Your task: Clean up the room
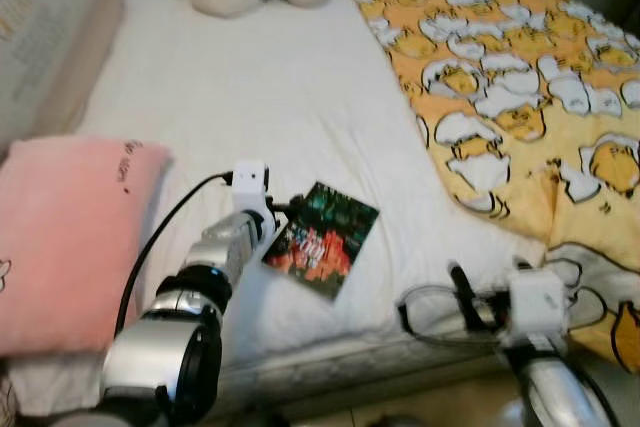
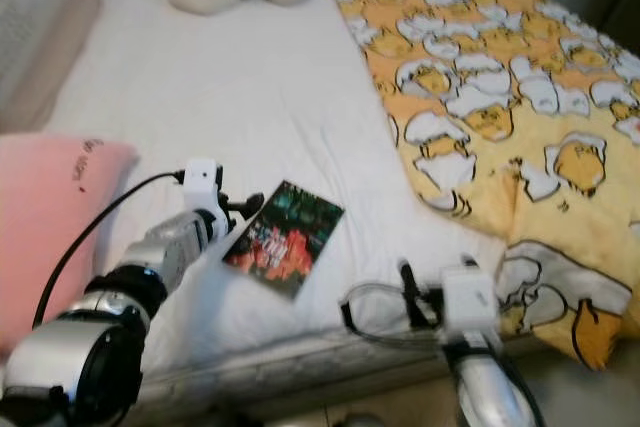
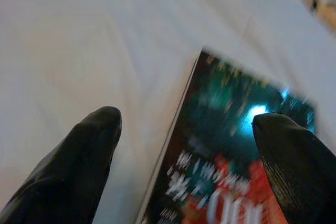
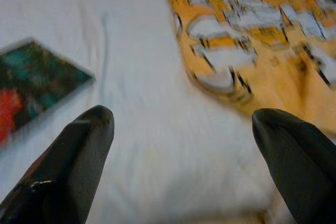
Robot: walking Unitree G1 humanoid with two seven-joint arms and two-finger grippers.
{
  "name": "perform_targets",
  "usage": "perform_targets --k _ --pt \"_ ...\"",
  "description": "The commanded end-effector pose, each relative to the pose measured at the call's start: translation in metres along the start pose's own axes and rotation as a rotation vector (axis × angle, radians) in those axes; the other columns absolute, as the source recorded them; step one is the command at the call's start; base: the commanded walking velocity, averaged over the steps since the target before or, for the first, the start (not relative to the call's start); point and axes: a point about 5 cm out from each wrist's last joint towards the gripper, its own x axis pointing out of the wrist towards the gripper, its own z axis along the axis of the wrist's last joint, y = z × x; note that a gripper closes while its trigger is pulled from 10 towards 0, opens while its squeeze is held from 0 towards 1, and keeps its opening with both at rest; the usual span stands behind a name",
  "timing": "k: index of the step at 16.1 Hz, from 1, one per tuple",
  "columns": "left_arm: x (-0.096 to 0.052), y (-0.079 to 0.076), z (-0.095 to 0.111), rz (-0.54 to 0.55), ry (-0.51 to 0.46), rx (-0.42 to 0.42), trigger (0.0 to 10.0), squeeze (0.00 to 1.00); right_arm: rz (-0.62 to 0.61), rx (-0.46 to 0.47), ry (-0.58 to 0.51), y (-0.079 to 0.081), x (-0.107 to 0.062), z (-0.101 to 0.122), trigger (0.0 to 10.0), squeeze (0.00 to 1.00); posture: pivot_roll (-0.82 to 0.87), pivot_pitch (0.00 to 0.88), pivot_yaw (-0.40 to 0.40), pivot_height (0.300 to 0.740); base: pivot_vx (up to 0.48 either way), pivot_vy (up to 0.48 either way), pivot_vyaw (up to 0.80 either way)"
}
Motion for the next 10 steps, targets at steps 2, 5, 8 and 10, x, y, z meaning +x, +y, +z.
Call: perform_targets --k 2,5,8,10 --pt "-0.004 0.016 0.001 0.075 -0.025 0.059 10.0 0.0 0.033 -0.024 0.05 0.001 -0.031 0.001 10.0 0.0 -0.37 0.261 0.005 0.74 0.0 0.0 0.0" --pt "-0.012 0.038 0.019 0.148 -0.155 0.054 10.0 0.0 0.061 -0.044 0.102 0.001 -0.057 -0.003 10.0 0.0 -0.38 0.328 -0.008 0.74 0.0 0.0 0.0" --pt "-0.013 0.036 0.02 0.054 -0.201 0.046 10.0 0.0 0.069 -0.059 0.123 -0.001 -0.063 -0.001 10.0 0.0 -0.38 0.336 -0.013 0.74 0.0 0.0 0.0" --pt "-0.015 0.035 0.019 0.027 -0.218 0.121 10.0 0.0 0.074 -0.064 0.129 0.0 -0.064 -0.001 10.0 0.0 -0.37 0.339 -0.015 0.74 0.0 0.0 0.0"
